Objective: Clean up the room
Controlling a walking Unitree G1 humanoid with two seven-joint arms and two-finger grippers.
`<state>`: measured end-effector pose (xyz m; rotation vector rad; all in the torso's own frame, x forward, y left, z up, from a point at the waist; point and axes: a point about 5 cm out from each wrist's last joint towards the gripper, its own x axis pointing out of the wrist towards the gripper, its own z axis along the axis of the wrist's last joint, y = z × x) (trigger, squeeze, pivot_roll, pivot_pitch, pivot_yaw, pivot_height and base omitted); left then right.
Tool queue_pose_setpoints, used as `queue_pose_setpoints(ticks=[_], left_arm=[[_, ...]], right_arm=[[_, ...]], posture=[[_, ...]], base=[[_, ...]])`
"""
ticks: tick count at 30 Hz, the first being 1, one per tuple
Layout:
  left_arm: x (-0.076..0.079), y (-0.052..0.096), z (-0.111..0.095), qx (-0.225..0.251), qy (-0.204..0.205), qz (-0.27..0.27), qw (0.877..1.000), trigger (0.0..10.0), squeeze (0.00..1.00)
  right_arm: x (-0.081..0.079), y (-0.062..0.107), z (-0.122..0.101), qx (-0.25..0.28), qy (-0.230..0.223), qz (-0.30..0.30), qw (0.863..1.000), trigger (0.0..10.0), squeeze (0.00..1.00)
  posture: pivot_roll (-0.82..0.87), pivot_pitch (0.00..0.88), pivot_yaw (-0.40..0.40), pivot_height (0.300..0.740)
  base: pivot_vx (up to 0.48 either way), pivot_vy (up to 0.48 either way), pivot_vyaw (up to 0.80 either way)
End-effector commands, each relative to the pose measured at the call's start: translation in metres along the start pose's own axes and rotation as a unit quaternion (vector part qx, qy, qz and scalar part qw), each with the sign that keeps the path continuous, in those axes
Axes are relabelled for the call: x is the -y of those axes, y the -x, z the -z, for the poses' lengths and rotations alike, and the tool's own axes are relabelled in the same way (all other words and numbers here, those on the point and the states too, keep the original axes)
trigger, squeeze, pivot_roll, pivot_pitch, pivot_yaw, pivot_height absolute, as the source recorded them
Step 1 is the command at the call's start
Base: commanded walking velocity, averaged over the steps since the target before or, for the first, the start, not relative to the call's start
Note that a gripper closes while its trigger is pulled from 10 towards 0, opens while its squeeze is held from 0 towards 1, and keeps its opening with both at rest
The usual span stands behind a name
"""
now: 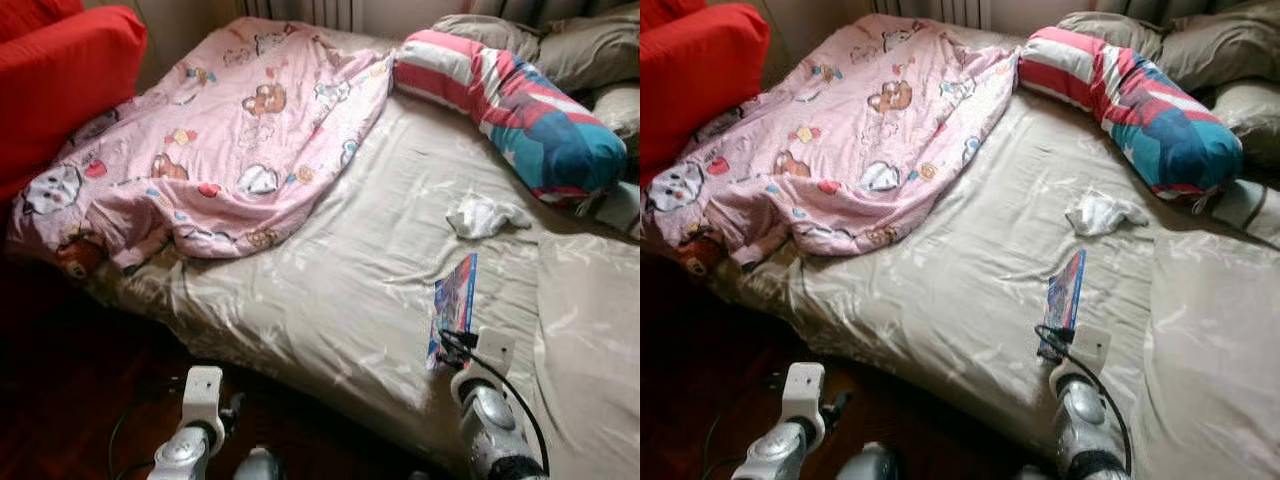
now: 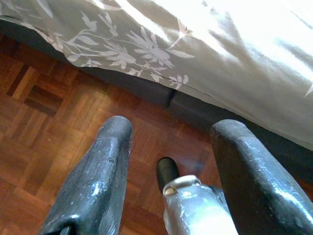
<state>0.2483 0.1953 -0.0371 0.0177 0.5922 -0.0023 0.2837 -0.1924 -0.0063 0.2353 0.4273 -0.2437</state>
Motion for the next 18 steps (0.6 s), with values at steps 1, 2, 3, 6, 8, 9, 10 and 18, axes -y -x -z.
queue_pose_setpoints(ticks=[1, 2, 3, 6, 8, 9, 10, 18], left_arm=[[-0.002, 0.004, 0.012, -0.022, 0.002, -0.002, 1.0, 10.0, 0.0], [-0.002, 0.004, 0.012, -0.022, 0.002, -0.002, 1.0, 10.0, 0.0], [-0.003, 0.004, 0.011, -0.021, 0.002, -0.002, 1.0, 10.0, 0.0], [-0.003, 0.004, 0.011, -0.019, 0.002, -0.002, 1.0, 10.0, 0.0], [-0.004, 0.004, 0.011, -0.018, 0.002, -0.002, 1.0, 10.0, 0.0], [-0.004, 0.004, 0.011, -0.017, 0.002, -0.002, 1.0, 10.0, 0.0], [-0.004, 0.004, 0.011, -0.017, 0.002, -0.001, 1.0, 10.0, 0.0], [0.001, 0.002, 0.005, -0.005, 0.001, 0.003, 1.0, 10.0, 0.0]], right_arm=[[0.003, 0.001, 0.0, 0.01, -0.006, 0.006, 1.0, 10.0, 0.0], [0.003, 0.001, 0.0, 0.009, -0.004, 0.007, 1.0, 10.0, 0.0], [0.003, 0.001, -0.001, 0.008, -0.002, 0.006, 1.0, 10.0, 0.0], [0.002, 0.0, -0.003, 0.011, -0.008, 0.001, 1.0, 10.0, 0.0], [0.0, -0.001, -0.005, 0.013, -0.012, -0.004, 1.0, 10.0, 0.0], [-0.002, -0.002, -0.008, 0.017, -0.012, -0.014, 1.0, 10.0, 0.0], [-0.003, -0.003, -0.009, 0.018, -0.012, -0.018, 1.0, 10.0, 0.0], [-0.011, -0.009, -0.025, 0.027, -0.023, -0.051, 0.998, 10.0, 0.0]], posture=[[-0.05, 0.181, 0.06, 0.627], [-0.05, 0.181, 0.06, 0.627], [-0.05, 0.18, 0.06, 0.627], [-0.05, 0.18, 0.061, 0.627], [-0.05, 0.18, 0.061, 0.627], [-0.05, 0.178, 0.063, 0.627], [-0.05, 0.178, 0.063, 0.627], [-0.05, 0.173, 0.064, 0.627]], base=[[0.0, 0.0, 0.0], [0.0, 0.0, 0.0], [0.0, 0.0, 0.0], [0.0, 0.0, 0.0], [0.0, 0.0, 0.0], [0.0, 0.0, 0.0], [0.0, 0.0, 0.0], [0.0, 0.0, 0.0]])
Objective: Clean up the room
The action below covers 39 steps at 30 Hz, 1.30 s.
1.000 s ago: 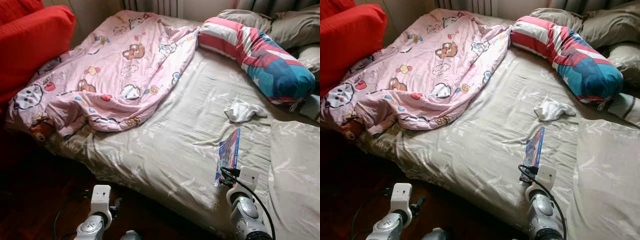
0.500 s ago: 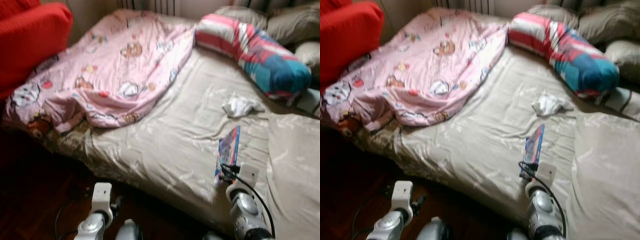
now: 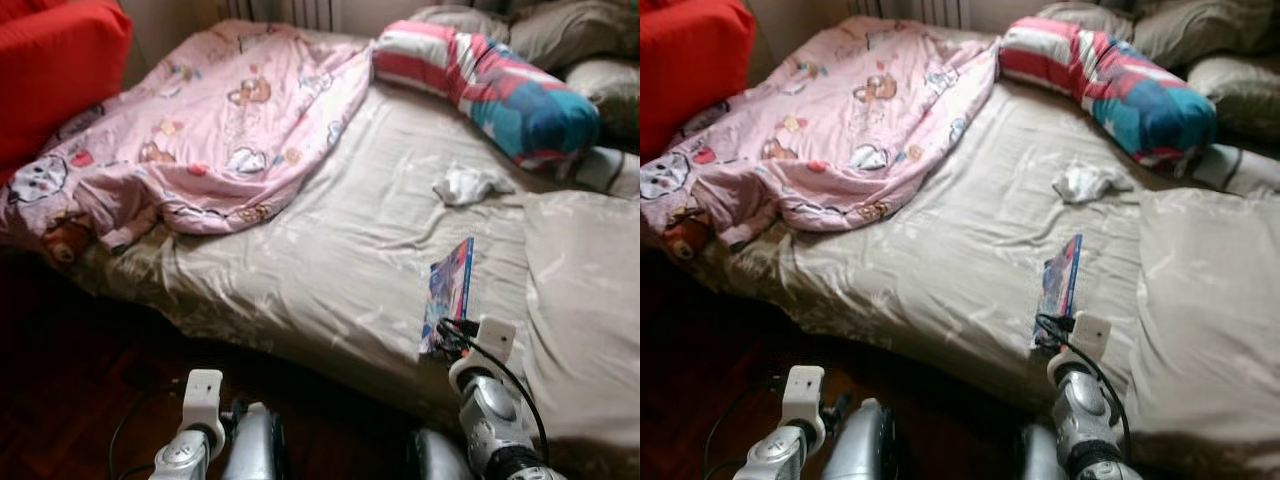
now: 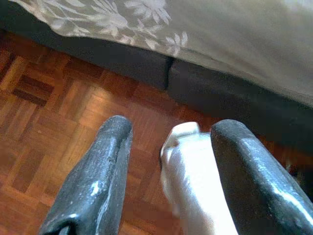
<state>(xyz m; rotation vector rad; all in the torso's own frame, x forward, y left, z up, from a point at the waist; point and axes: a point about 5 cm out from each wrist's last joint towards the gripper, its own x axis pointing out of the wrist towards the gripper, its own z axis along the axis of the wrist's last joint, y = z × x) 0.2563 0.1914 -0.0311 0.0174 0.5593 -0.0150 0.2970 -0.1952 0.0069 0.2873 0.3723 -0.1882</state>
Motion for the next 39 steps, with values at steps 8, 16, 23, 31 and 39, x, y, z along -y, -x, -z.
queue_pose_setpoints(ticks=[8, 16, 23, 31, 39], left_arm=[[-0.003, 0.005, 0.013, -0.021, 0.0, -0.003, 1.0, 10.0, 0.0], [-0.003, 0.004, 0.01, -0.016, -0.001, -0.001, 1.0, 10.0, 0.0], [-0.002, 0.004, 0.009, -0.013, -0.004, 0.004, 1.0, 10.0, 0.0], [-0.004, 0.004, 0.009, -0.014, -0.004, 0.002, 1.0, 10.0, 0.0], [-0.003, 0.004, 0.009, -0.015, -0.003, 0.002, 1.0, 10.0, 0.0]], right_arm=[[-0.016, -0.014, -0.039, 0.05, -0.035, -0.038, 0.997, 10.0, 0.0], [-0.024, -0.024, -0.072, 0.077, -0.058, -0.041, 0.995, 10.0, 0.0], [-0.027, -0.026, -0.069, 0.038, -0.029, -0.041, 0.998, 10.0, 0.0], [-0.017, -0.025, -0.053, -0.014, 0.002, -0.001, 1.0, 10.0, 0.0], [0.002, -0.02, -0.041, -0.043, 0.078, 0.036, 0.995, 10.0, 0.0]], posture=[[-0.05, 0.165, 0.069, 0.627], [-0.05, 0.154, 0.075, 0.627], [-0.05, 0.147, 0.077, 0.627], [-0.05, 0.152, 0.079, 0.627], [-0.05, 0.152, 0.078, 0.627]], base=[[0.0, 0.0, 0.0], [0.0, 0.0, 0.0], [0.0, 0.0, 0.0], [0.0, 0.0, 0.0], [0.0, 0.0, 0.0]])
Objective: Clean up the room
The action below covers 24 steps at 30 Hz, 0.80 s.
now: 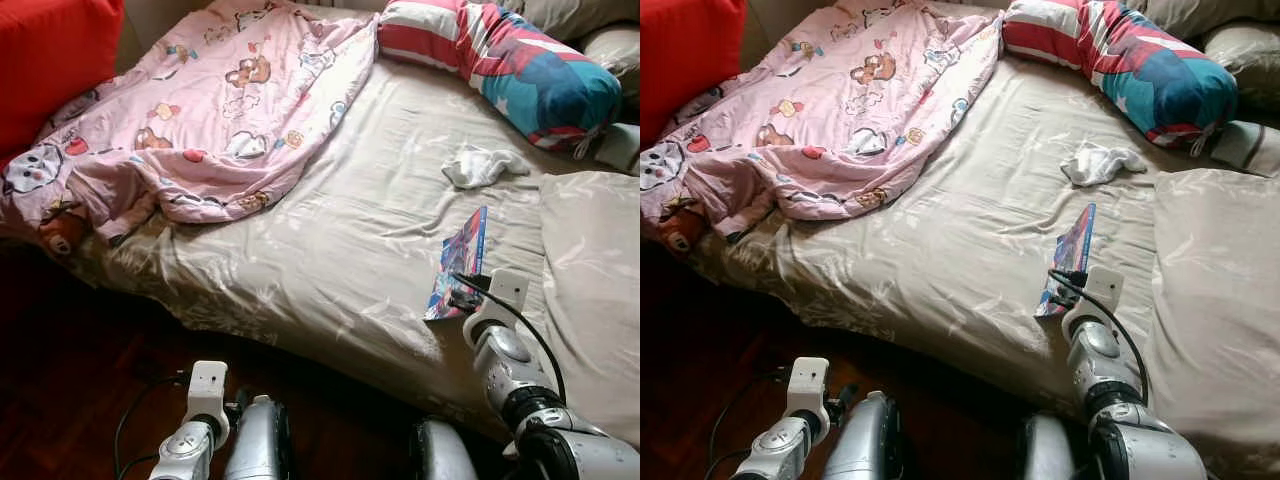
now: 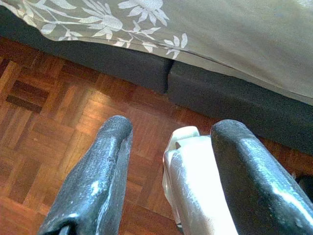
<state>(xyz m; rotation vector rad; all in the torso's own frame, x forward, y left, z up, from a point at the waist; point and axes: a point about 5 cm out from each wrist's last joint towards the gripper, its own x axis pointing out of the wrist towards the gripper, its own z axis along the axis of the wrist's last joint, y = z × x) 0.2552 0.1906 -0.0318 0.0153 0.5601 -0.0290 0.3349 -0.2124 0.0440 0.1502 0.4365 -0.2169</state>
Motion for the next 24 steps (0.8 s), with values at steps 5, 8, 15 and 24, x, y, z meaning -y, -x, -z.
queue_pose_setpoints(ticks=[5, 8, 15, 24], left_arm=[[-0.003, 0.003, 0.008, -0.013, -0.003, -0.004, 1.0, 10.0, 0.0], [-0.004, 0.003, 0.008, -0.014, -0.003, -0.005, 1.0, 10.0, 0.0], [-0.004, 0.004, 0.012, -0.022, -0.002, -0.007, 1.0, 10.0, 0.0], [-0.006, 0.005, 0.014, -0.03, -0.001, -0.01, 0.999, 10.0, 0.0]], right_arm=[[0.008, 0.002, 0.011, -0.021, 0.028, 0.023, 0.999, 10.0, 0.0], [0.009, 0.002, 0.012, -0.022, 0.032, 0.031, 0.999, 10.0, 0.0], [0.015, 0.003, 0.012, -0.024, 0.035, 0.05, 0.998, 10.0, 0.0], [0.018, 0.004, 0.013, -0.026, 0.034, 0.072, 0.996, 10.0, 0.74]], posture=[[-0.05, 0.154, 0.078, 0.627], [-0.05, 0.155, 0.077, 0.627], [-0.05, 0.156, 0.076, 0.627], [-0.05, 0.165, 0.076, 0.627]], base=[[0.0, 0.0, 0.0], [0.0, 0.0, 0.0], [0.0, 0.0, 0.0], [0.0, 0.0, 0.0]])
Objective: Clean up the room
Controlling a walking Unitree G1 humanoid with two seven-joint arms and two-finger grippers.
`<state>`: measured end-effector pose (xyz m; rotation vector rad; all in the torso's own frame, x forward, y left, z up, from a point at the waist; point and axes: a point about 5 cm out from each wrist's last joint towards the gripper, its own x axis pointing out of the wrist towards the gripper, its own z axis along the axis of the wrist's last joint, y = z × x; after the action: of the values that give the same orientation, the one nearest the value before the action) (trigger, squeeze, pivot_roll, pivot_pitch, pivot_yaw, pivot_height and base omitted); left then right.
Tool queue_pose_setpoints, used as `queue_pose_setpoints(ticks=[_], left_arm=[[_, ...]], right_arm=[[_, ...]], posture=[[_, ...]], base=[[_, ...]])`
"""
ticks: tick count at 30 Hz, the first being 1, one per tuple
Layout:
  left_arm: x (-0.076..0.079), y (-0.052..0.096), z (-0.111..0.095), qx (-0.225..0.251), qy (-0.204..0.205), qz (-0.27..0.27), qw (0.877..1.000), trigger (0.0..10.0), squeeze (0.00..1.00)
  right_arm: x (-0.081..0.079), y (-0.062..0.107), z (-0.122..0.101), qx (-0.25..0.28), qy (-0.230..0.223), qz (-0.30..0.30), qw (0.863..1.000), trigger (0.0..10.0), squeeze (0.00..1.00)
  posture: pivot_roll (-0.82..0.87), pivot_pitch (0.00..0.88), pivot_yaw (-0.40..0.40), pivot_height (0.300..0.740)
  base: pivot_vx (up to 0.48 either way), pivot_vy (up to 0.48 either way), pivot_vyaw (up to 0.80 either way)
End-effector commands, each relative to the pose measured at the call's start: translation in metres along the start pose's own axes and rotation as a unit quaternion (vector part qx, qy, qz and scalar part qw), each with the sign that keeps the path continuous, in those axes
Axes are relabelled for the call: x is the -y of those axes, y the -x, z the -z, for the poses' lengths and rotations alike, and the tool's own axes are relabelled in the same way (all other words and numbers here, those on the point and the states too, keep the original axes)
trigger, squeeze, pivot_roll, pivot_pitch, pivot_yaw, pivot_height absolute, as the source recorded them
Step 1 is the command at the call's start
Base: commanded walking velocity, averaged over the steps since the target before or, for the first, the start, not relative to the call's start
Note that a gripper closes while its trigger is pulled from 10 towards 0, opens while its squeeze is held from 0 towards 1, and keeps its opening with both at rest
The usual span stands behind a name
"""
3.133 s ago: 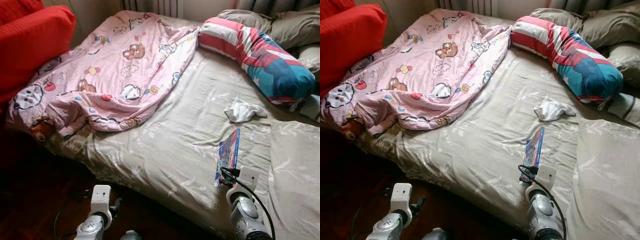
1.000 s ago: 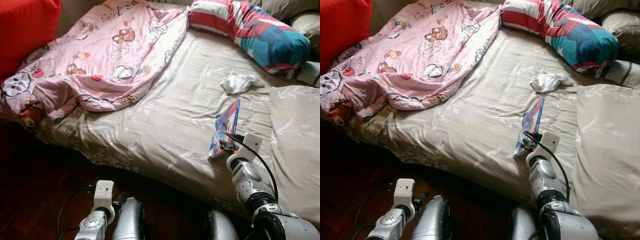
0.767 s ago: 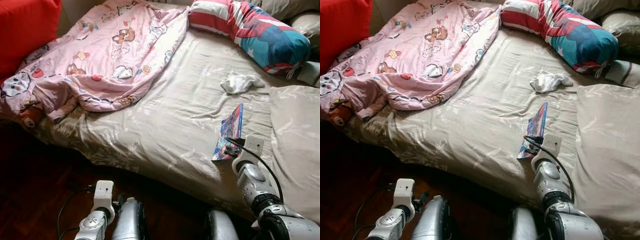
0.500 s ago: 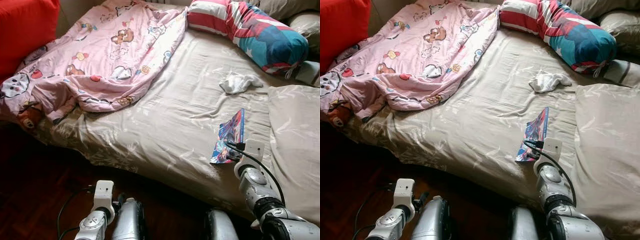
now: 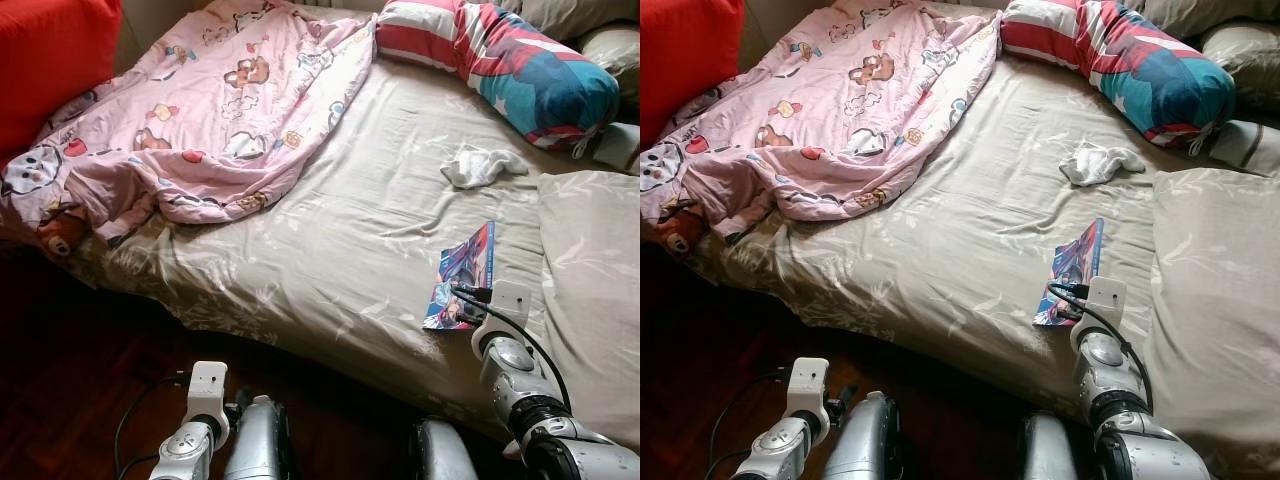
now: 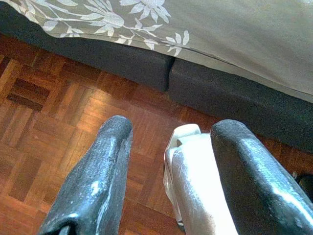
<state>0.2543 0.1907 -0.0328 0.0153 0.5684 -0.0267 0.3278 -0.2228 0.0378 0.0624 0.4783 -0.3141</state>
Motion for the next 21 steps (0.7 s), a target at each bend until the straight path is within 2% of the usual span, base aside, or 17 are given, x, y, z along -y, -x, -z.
queue_pose_setpoints(ticks=[1, 4, 6, 10, 11, 12, 18, 20, 21], left_arm=[[-0.007, 0.005, 0.013, -0.026, -0.002, -0.009, 1.0, 10.0, 0.0], [-0.008, 0.005, 0.013, -0.027, -0.002, -0.01, 1.0, 10.0, 0.0], [-0.008, 0.005, 0.013, -0.028, -0.002, -0.011, 1.0, 10.0, 0.0], [-0.008, 0.005, 0.013, -0.028, -0.003, -0.011, 1.0, 10.0, 0.0], [-0.008, 0.005, 0.013, -0.028, -0.003, -0.011, 1.0, 10.0, 0.0], [-0.008, 0.005, 0.012, -0.028, -0.003, -0.01, 1.0, 10.0, 0.0], [-0.008, 0.004, 0.012, -0.027, -0.003, -0.009, 1.0, 10.0, 0.0], [-0.008, 0.005, 0.012, -0.027, -0.003, -0.009, 1.0, 10.0, 0.0], [-0.007, 0.005, 0.012, -0.027, -0.003, -0.009, 1.0, 10.0, 0.0]], right_arm=[[0.006, 0.001, 0.008, -0.014, 0.001, 0.015, 1.0, 10.0, 0.81], [0.006, 0.001, 0.008, -0.014, 0.003, 0.017, 1.0, 10.0, 0.8], [0.007, 0.001, 0.009, -0.015, 0.004, 0.02, 1.0, 10.0, 0.86], [0.008, 0.001, 0.01, -0.015, 0.007, 0.028, 0.999, 10.0, 0.83], [0.009, 0.002, 0.01, -0.014, 0.006, 0.03, 0.999, 10.0, 0.69], [0.01, 0.002, 0.01, -0.012, 0.006, 0.032, 0.999, 10.0, 0.0], [0.013, 0.002, 0.008, -0.003, 0.011, 0.038, 0.999, 10.0, 0.0], [0.013, 0.002, 0.005, 0.01, 0.006, 0.035, 0.999, 10.0, 0.0], [0.007, 0.002, -0.001, 0.035, 0.006, 0.015, 0.999, 10.0, 0.0]], posture=[[-0.05, 0.167, 0.077, 0.627], [-0.05, 0.168, 0.078, 0.627], [-0.05, 0.169, 0.079, 0.627], [-0.05, 0.171, 0.081, 0.627], [-0.05, 0.172, 0.082, 0.627], [-0.05, 0.172, 0.082, 0.627], [-0.05, 0.173, 0.082, 0.627], [-0.05, 0.173, 0.081, 0.627], [-0.05, 0.174, 0.081, 0.627]], base=[[0.0, 0.0, 0.0], [0.0, 0.0, 0.0], [0.0, 0.0, 0.0], [0.0, 0.0, 0.0], [0.0, 0.0, 0.0], [0.0, 0.0, 0.0], [0.0, 0.0, 0.0], [0.0, 0.0, 0.0], [0.0, 0.0, 0.0]])
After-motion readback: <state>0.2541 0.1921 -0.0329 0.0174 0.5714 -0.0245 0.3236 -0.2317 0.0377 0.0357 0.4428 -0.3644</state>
